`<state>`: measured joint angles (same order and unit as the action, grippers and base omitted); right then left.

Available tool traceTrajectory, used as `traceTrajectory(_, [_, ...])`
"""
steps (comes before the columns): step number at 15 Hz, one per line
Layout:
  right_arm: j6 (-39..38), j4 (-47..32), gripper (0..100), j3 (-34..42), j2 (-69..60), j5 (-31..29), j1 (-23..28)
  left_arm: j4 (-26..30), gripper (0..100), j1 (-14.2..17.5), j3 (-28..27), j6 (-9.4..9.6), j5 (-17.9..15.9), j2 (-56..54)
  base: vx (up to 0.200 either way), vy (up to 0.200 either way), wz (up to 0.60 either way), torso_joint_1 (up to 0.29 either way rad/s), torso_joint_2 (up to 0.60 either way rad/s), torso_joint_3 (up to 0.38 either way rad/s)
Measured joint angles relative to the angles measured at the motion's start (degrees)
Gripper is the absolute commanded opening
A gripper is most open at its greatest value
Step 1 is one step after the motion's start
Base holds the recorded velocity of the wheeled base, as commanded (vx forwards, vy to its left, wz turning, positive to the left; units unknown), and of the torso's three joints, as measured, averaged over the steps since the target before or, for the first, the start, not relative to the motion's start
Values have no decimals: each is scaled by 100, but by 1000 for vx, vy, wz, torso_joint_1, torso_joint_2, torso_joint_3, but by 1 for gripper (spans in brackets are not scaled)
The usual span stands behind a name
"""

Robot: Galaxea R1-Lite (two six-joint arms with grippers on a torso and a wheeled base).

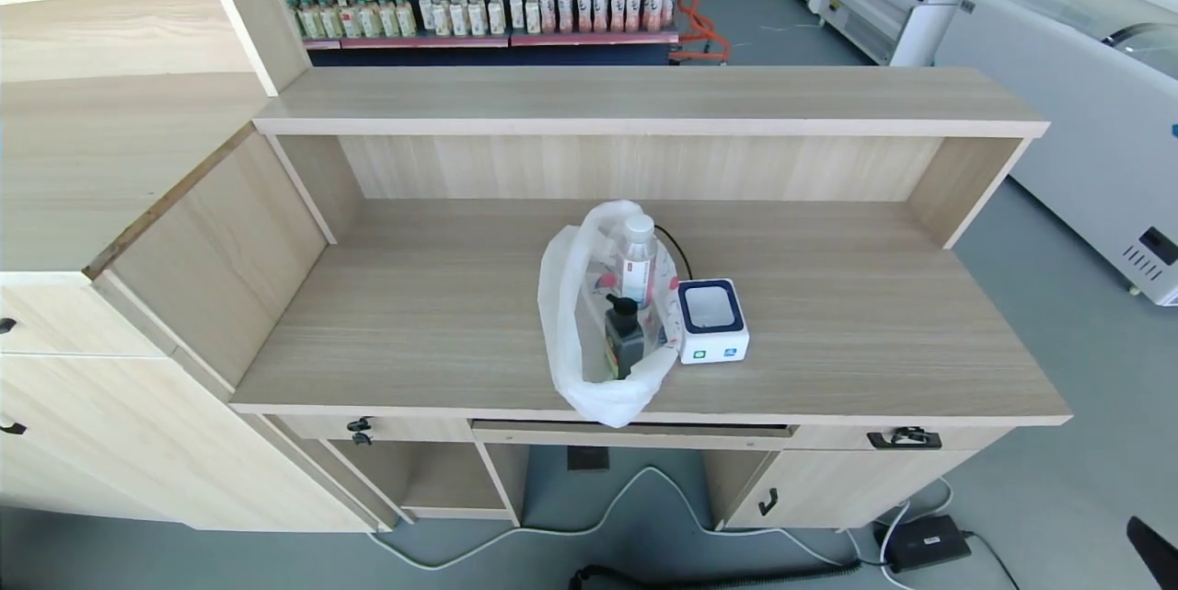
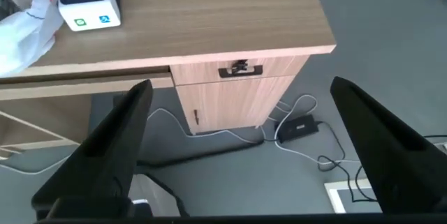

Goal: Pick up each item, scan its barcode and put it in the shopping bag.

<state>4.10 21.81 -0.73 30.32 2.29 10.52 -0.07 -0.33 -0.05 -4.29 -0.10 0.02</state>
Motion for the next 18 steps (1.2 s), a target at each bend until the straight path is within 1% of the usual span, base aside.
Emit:
traceTrajectory(3, [-205,-1268,100,55,-1230,-13,-483,0,100,0,-2,0,0,-2,0,0,0,0,0,0])
traceTrajectory(4, [-257,-1590,100,66,-1619,-22,-610,0,100,-2,-2,0,0,0,0,0,0,0,0,0])
traceTrajectory(5, [-255,-1749,100,68,-1949,-13,-717,0,100,0,-2,0,0,0,0,0,0,0,0,0])
traceTrajectory(8, [-106,-1935,100,71,-2699,-57,-986,0,100,-2,-6,2,0,0,0,0,0,0,0,0])
traceTrajectory(10, [-271,-2022,100,73,-2900,-174,-1031,0,100,0,-5,0,0,0,0,0,0,0,0,0])
traceTrajectory(18, [-308,-2036,100,71,-3053,-207,-1052,0,100,-2,0,0,0,0,0,0,0,0,0,0])
